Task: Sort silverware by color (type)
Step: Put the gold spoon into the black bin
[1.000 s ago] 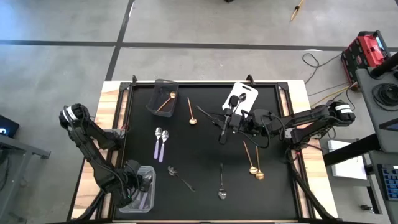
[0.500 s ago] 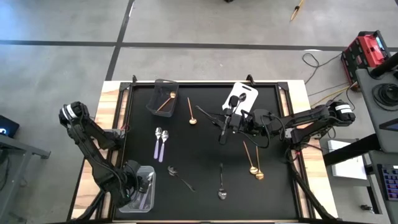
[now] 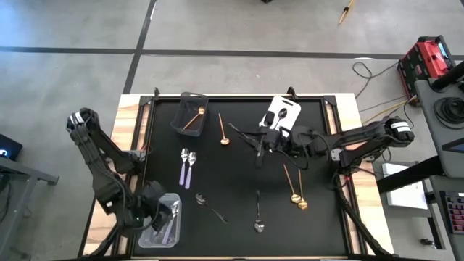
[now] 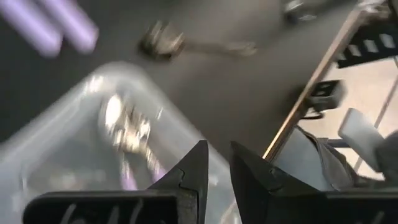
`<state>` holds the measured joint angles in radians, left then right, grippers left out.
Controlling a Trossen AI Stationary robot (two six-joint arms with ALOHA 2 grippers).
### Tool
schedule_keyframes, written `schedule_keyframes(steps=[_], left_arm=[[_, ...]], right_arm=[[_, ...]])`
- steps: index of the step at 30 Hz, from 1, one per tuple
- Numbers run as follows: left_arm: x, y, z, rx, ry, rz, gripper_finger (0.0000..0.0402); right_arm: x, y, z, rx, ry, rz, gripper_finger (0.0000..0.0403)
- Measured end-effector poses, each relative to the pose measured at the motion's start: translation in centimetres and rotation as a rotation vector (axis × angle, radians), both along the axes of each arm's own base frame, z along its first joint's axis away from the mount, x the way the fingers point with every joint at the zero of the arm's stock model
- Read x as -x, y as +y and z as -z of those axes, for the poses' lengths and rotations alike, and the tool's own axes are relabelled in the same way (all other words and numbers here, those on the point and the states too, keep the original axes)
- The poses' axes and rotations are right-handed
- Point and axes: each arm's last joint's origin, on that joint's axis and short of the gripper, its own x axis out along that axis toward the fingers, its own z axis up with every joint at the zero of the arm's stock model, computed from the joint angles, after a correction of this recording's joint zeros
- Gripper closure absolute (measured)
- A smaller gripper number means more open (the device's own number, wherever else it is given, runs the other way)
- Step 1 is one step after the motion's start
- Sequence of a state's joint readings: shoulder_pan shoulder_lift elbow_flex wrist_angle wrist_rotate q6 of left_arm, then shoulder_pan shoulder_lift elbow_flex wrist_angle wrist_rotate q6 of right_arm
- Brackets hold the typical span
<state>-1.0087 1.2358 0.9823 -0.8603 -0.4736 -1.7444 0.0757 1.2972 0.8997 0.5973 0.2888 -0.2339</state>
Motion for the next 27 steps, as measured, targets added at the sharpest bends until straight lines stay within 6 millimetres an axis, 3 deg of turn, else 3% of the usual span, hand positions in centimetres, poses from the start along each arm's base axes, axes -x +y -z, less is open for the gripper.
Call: schedule_keyframes(steps=[9, 16, 22, 27], left_arm=[[-3.3, 3.2, -2.5, -0.365, -0.162, 0.354, 0.0364], [-5.4, 4.5, -4.2, -0.62, -0.377, 0.694, 0.0364], [-5.7, 6.1, -4.4, -0.815, -0.393, 0.861, 0.0364], [-5.0, 8.0, -3.9, -0.858, -0.436, 0.921, 0.0364]], right_arm=[[-0.9, 0.1, -1.0, -0.184, 0.25, 0.005, 0.0342], [-1.0, 0.8, 0.4, -0.365, 0.37, 0.02, 0.0342], [-0.4, 1.5, 2.2, -0.55, 0.513, 0.075, 0.0342], [0.4, 1.4, 3.4, -0.723, 0.602, 0.176, 0.0342]])
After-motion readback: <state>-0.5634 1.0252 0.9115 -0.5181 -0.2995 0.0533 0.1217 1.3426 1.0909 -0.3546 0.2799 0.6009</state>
